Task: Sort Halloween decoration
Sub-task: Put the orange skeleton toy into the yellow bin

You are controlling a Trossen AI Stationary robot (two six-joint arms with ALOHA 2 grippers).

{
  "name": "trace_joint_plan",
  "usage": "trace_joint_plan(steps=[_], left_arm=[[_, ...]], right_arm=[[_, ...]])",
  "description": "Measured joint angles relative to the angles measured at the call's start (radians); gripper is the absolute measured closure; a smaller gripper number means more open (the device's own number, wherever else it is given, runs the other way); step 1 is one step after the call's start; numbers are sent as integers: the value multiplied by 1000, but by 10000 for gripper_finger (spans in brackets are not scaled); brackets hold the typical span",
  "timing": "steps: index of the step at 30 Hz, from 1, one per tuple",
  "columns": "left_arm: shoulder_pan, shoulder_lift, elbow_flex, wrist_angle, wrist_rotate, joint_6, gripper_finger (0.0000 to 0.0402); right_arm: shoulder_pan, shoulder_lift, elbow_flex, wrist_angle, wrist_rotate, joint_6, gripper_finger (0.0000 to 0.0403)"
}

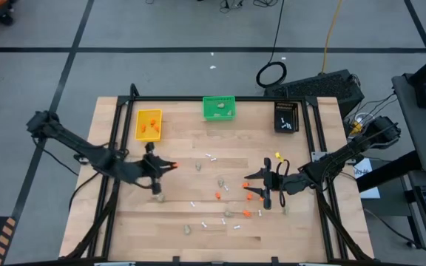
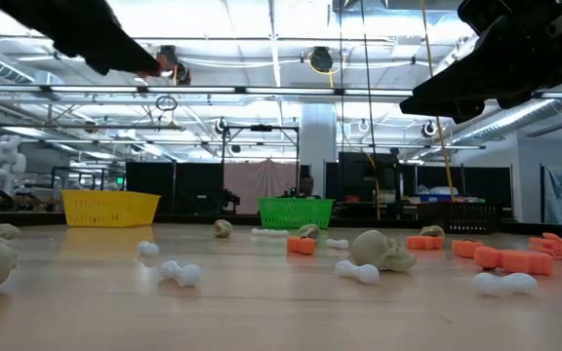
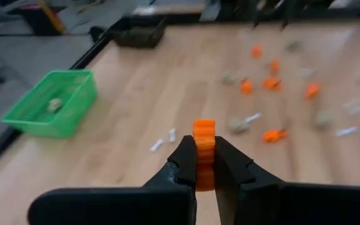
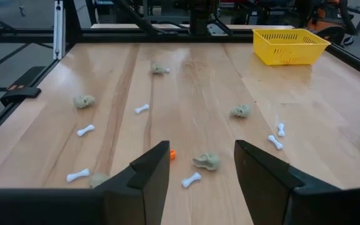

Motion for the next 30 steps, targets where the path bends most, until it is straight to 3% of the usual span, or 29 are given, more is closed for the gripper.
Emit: trace_joint_plan(steps=[8,17,22,30], left_arm=[[-1,-259,-181,163,110,9,382],[-1,-344,-190,152,136,126,381],[-1,-344,-190,150,161,311,381],[-1,-344,-190,150,191,831,381]], right_arm=[[-2,0,0,0,5,0,236],[-2,0,0,0,5,-1,236],[-2,0,0,0,5,-1,236],[-3,0,0,0,5,-4,236]])
